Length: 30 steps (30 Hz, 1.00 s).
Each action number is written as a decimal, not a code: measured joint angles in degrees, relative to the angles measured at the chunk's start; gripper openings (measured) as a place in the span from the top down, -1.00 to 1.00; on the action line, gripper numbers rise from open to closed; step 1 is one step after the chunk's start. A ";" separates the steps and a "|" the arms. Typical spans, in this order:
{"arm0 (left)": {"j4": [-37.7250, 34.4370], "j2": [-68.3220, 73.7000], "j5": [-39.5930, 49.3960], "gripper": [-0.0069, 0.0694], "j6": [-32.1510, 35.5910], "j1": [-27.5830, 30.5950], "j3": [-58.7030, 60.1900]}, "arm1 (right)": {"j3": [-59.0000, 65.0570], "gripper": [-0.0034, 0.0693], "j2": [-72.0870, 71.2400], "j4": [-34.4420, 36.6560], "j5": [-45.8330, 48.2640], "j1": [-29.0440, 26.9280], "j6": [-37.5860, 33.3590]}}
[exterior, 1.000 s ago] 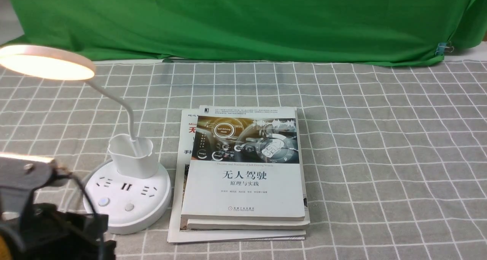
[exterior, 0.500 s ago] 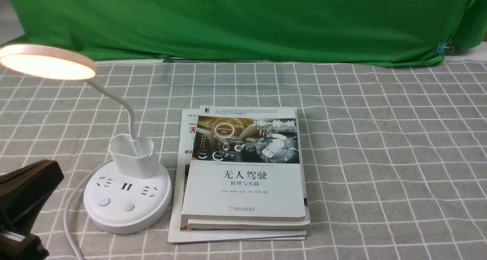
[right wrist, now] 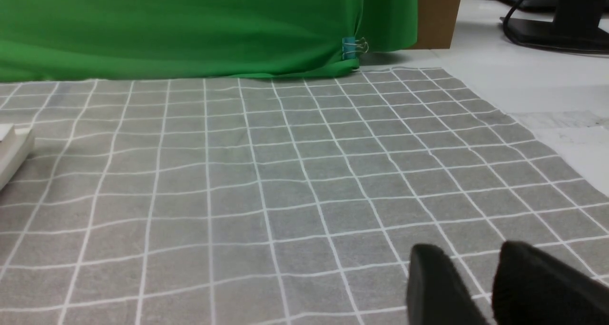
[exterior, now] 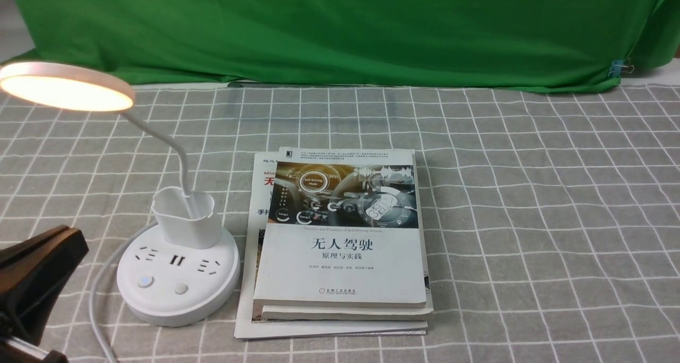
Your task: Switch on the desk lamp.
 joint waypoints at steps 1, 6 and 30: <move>-0.05 -1.37 -1.44 0.77 1.69 1.25 1.53 | 0.00 0.23 0.00 0.00 0.00 0.00 0.00; -0.36 -9.75 -4.96 0.77 4.65 8.81 9.81 | 0.00 0.23 0.00 0.00 0.00 0.00 0.00; -0.40 -17.37 6.76 0.77 5.00 15.91 14.35 | 0.00 0.23 0.00 0.00 0.00 0.00 0.00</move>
